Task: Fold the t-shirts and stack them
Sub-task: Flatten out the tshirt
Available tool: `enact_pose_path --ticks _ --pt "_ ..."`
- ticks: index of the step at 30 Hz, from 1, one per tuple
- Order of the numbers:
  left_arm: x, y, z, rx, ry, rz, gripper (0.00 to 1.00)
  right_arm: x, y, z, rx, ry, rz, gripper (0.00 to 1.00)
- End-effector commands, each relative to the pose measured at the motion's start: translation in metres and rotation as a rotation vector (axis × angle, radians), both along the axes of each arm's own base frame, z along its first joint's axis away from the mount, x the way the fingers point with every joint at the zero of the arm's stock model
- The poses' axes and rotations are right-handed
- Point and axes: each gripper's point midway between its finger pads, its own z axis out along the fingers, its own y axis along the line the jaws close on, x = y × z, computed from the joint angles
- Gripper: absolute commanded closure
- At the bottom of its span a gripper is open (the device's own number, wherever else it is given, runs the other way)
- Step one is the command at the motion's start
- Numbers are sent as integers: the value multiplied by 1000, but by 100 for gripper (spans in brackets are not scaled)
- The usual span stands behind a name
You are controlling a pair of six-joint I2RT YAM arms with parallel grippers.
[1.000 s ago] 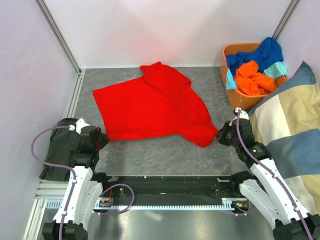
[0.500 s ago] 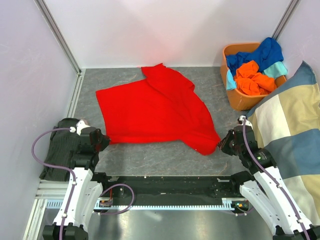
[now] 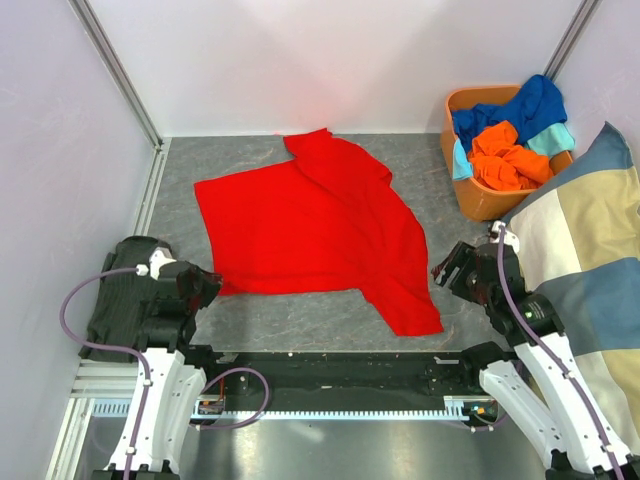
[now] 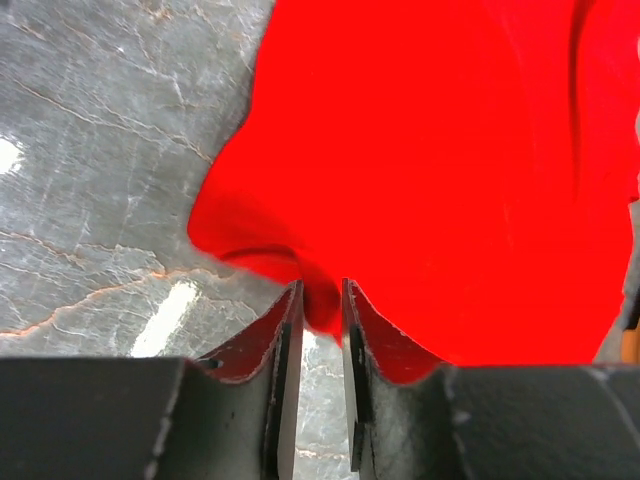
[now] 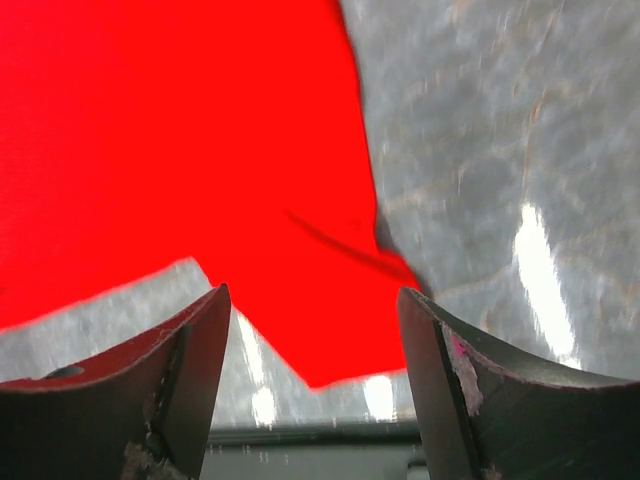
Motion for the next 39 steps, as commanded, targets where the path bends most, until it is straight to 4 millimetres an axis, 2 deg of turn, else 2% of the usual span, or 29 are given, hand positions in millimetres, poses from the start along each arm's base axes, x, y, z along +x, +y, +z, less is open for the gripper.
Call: enact_pose_path --ticks 1,3,4,9,14,15,17,18,19,20,21,22,23,24,25,26,27,28,29,30,31,32,33,34,35,36,37,38,39 --pt "7 7 19 0 -33 53 71 47 -4 39 -56 -170 -34 24" --pt "7 8 35 5 -54 58 69 57 -1 44 -60 -191 -25 24" --pt "7 9 42 7 -69 58 53 66 1 44 -68 -197 -16 24" --pt "-5 7 93 -22 -173 67 52 85 7 49 -79 -227 4 24" --pt "0 19 124 7 -282 123 50 105 19 43 -72 -242 41 24" --pt "5 20 118 15 -273 130 49 116 24 40 -68 -256 54 24" --pt "23 21 128 24 -341 122 48 129 34 37 -57 -265 87 24" --pt "33 20 112 30 -311 112 47 145 40 35 -64 -275 106 24" --pt "48 17 125 17 -391 100 45 153 47 35 -57 -280 131 23" --pt "55 15 116 11 -386 93 43 165 54 43 -45 -305 151 22" --pt "65 13 117 14 -406 78 40 183 65 38 -51 -316 193 22" --pt "78 10 106 10 -382 57 27 193 72 40 -47 -333 227 22" --pt "91 8 114 2 -422 52 19 202 91 54 -9 -364 307 21" --pt "98 5 112 1 -414 36 11 223 103 48 -23 -389 361 21" --pt "109 4 97 6 -357 25 0 232 115 50 -8 -405 410 19" --pt "116 2 103 3 -356 15 0 246 130 75 11 -469 474 18" --pt "122 -1 109 -3 -372 2 0 260 141 50 8 -414 518 18" --pt "126 -3 106 -7 -361 -6 0 269 149 48 1 -419 566 18" --pt "129 -5 105 -11 -356 -13 0 281 166 71 33 -476 638 15" --pt "129 -7 105 -17 -360 -20 0 293 176 40 49 -413 679 14" --pt "129 -7 104 -19 -361 -20 0 301 184 36 58 -410 724 14" --pt "126 -8 103 -22 -367 -24 0 316 195 56 72 -457 764 14" --pt "125 -10 102 -21 -370 -33 0 323 204 17 99 -373 810 14" --pt "123 -11 101 -19 -370 -41 0 332 210 11 107 -371 826 14" --pt "120 -11 98 -12 -363 -46 0 346 216 24 104 -397 843 14" --pt "116 -12 95 -5 -355 -53 0 349 220 -18 128 -301 862 14" --pt "113 -11 94 0 -351 -52 0 354 224 -26 135 -284 875 14" --pt "109 -10 90 5 -344 -51 0 367 229 -16 132 -314 887 14" --pt "106 -9 92 11 -355 -47 0 368 230 -51 143 -243 889 14"
